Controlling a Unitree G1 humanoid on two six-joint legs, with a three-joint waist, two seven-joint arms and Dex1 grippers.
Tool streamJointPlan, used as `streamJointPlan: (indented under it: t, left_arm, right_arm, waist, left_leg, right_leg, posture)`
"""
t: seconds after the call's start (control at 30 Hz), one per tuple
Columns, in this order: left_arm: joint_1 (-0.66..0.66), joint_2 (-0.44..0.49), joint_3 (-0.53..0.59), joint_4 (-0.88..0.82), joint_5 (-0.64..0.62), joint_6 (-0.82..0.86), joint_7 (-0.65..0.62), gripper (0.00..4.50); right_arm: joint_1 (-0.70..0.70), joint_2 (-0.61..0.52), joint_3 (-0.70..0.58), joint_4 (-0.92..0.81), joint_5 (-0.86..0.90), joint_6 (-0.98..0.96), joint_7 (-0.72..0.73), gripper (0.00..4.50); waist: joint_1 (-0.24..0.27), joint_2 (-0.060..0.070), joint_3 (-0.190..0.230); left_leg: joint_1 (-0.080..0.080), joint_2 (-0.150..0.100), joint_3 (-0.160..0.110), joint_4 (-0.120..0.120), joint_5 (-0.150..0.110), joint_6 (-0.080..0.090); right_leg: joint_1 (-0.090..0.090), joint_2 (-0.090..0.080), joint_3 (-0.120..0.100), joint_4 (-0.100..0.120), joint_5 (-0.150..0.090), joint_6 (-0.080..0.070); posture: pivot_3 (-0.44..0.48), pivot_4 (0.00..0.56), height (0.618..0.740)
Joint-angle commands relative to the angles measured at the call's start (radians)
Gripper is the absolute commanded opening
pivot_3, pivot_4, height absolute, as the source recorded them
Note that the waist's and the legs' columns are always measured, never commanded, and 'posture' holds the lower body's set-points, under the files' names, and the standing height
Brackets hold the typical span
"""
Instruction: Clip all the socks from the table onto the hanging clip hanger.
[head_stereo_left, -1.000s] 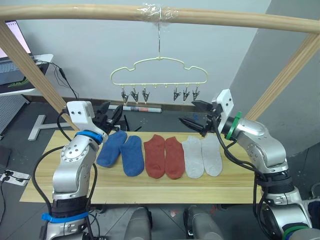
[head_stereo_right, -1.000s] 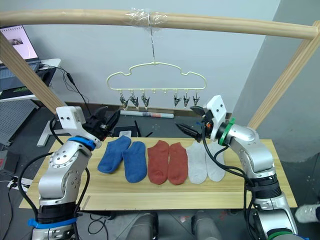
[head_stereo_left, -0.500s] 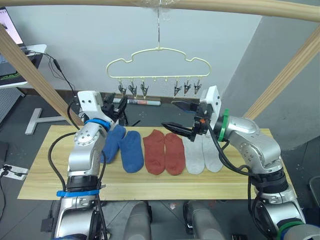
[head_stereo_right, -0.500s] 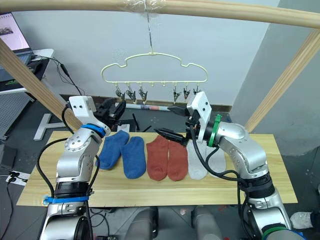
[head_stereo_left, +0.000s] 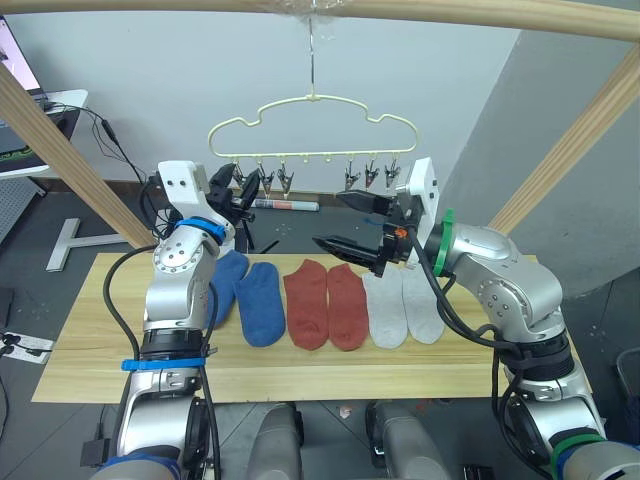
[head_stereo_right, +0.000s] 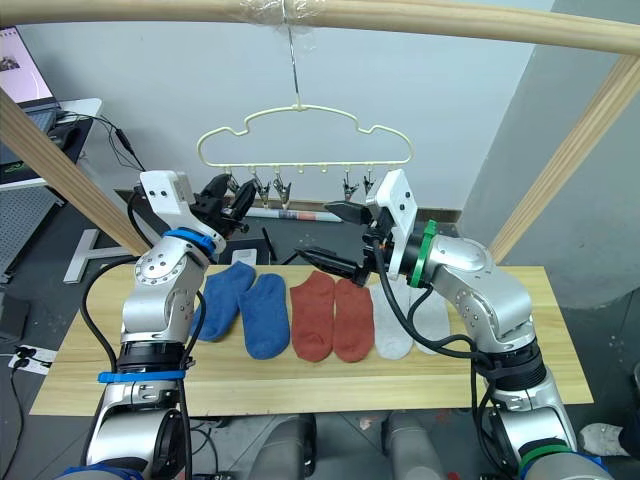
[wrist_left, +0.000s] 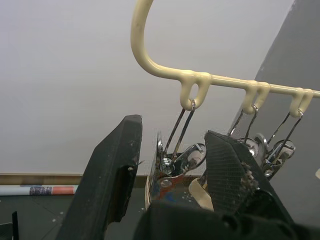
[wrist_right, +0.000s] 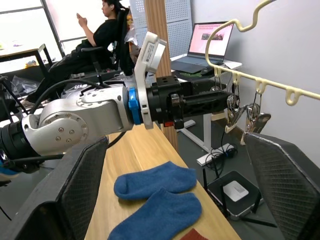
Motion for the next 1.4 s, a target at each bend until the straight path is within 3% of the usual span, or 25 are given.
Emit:
streamJointPlan:
  t: [0.03,0.33,0.57,0.73,0.93,1.1,1.4]
  left_arm:
    - [0.004,-0.002,0.006,-0.026,0.002,-0.029,0.0,2.28]
    - [-0.001,0.0,0.002,-0.012,0.012,-0.038,-0.005,2.28]
    - [-0.009,-0.004,0.005,-0.006,0.005,-0.046,-0.014,0.65]
    - [-0.015,-0.003,0.007,0.003,0.002,-0.047,-0.016,0.01]
    - [-0.018,0.005,0.01,0.003,0.003,-0.033,-0.013,0.01]
    - [-0.012,0.007,0.016,-0.008,-0.004,-0.024,-0.015,0.01]
    - [0.019,0.002,0.013,-0.037,-0.009,-0.006,-0.017,0.01]
  right_arm:
    - [-0.019,0.005,-0.025,-0.043,0.026,-0.008,-0.007,4.5]
    - [-0.036,0.009,-0.03,-0.028,0.042,0.003,-0.014,4.5]
    - [-0.038,0.004,-0.035,-0.02,0.048,0.011,-0.017,4.5]
    - [-0.042,0.013,-0.045,-0.016,0.062,0.024,-0.032,4.5]
    - [0.051,-0.066,0.008,0.026,-0.075,-0.019,-0.055,4.5]
    - [0.155,-0.094,0.03,0.236,-0.322,-0.11,-0.26,4.5]
    - [0.173,0.054,-0.032,0.531,-0.416,-0.066,-0.488,4.5]
  waist:
    - [0.0,0.0,0.0]
    - [0.0,0.0,0.0]
    - [0.0,0.0,0.0]
    - [0.0,0.0,0.0]
    - [0.003,0.0,0.0]
    - [0.002,0.0,0.001]
    - [-0.005,0.0,0.001]
  left_leg:
    - [0.0,0.0,0.0,0.0,0.0,0.0]
    - [0.0,0.0,0.0,0.0,0.0,0.0]
    - [0.0,0.0,0.0,0.0,0.0,0.0]
    - [0.0,0.0,0.0,0.0,0.0,0.0]
    - [0.0,0.0,0.0,0.0,0.0,0.0]
    - [0.0,0.0,0.001,0.0,0.0,0.0]
    - [0.0,0.0,0.002,-0.001,0.0,0.0]
  right_leg:
    - [0.0,0.0,0.0,0.0,0.0,0.0]
    - [0.0,0.0,0.0,0.0,0.0,0.0]
    - [0.0,0.0,0.0,0.0,0.0,0.001]
    - [0.0,0.0,0.0,0.0,0.0,0.001]
    - [0.0,0.0,0.0,0.0,-0.001,0.001]
    - [-0.001,-0.001,0.001,0.0,-0.001,0.002]
    - [-0.002,0.0,0.002,0.0,-0.001,0.002]
  posture:
    - [-0.124,0.273,0.74]
    - [-0.116,0.272,0.74]
    - [-0.115,0.275,0.74]
    - [-0.114,0.275,0.74]
    - [-0.101,0.279,0.74]
    - [-0.092,0.282,0.74]
    - [-0.085,0.279,0.74]
